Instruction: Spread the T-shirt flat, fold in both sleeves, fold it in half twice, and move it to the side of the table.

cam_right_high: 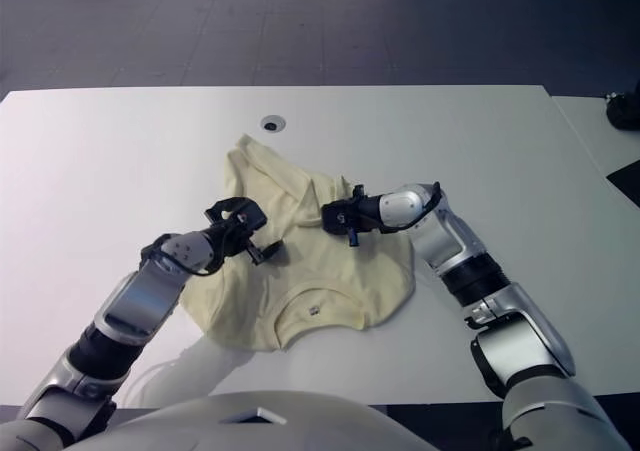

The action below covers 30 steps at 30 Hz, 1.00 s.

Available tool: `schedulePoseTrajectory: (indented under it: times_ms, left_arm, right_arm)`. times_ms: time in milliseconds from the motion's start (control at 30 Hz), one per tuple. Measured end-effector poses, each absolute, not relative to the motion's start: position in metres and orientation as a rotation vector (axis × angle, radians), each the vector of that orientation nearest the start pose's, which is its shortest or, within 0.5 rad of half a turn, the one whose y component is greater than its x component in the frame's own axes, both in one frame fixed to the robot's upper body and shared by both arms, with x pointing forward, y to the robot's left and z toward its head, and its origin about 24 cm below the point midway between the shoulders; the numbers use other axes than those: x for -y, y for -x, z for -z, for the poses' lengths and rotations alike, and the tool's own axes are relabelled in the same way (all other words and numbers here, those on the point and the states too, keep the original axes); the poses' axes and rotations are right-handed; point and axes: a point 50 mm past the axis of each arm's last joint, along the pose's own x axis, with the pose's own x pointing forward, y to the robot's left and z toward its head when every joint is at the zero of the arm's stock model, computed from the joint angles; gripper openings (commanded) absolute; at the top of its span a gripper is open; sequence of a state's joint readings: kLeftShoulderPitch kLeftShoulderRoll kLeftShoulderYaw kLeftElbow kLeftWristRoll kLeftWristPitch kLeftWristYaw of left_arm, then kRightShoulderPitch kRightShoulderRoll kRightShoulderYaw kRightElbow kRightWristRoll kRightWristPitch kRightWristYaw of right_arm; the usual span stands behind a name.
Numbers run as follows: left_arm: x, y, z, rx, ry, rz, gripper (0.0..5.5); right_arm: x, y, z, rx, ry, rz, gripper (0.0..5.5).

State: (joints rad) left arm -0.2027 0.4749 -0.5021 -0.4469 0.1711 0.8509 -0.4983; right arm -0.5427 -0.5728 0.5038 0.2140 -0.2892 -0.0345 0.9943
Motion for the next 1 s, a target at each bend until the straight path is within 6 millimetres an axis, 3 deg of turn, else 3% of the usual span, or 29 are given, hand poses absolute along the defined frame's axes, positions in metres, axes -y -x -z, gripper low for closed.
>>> schedulePoseTrajectory:
  times_ms: [200,333,500,600,733,833,1000]
  left_arm:
    - [-0.099,-0.228,-0.073,-0.433,-0.723,0.819,5.40]
    - [-0.100,-0.229,-0.073,-0.431,-0.741,0.823,5.40]
    - [-0.101,-0.229,-0.073,-0.425,-0.755,0.830,5.40]
    - [-0.101,-0.231,-0.074,-0.420,-0.761,0.837,5.40]
    - [-0.099,-0.237,-0.075,-0.407,-0.779,0.861,5.40]
    - [-0.099,-0.244,-0.077,-0.401,-0.798,0.862,5.40]
    - [-0.100,-0.247,-0.078,-0.397,-0.802,0.863,5.40]
  right_arm:
    - [0.124,-0.310,-0.084,-0.266,1.040,-1.265,0.07]
    - [0.132,-0.323,-0.098,-0.340,0.888,-1.225,0.03]
    - [0.156,-0.355,-0.114,-0.483,0.636,-1.074,0.03]
    - [0.153,-0.373,-0.109,-0.522,0.503,-0.960,0.03]
    - [0.155,-0.386,-0.087,-0.558,0.436,-0.718,0.73]
    - [0.171,-0.387,-0.072,-0.577,0.464,-0.534,1.29]
    - [0.187,-0.395,-0.083,-0.482,0.454,-0.342,2.12]
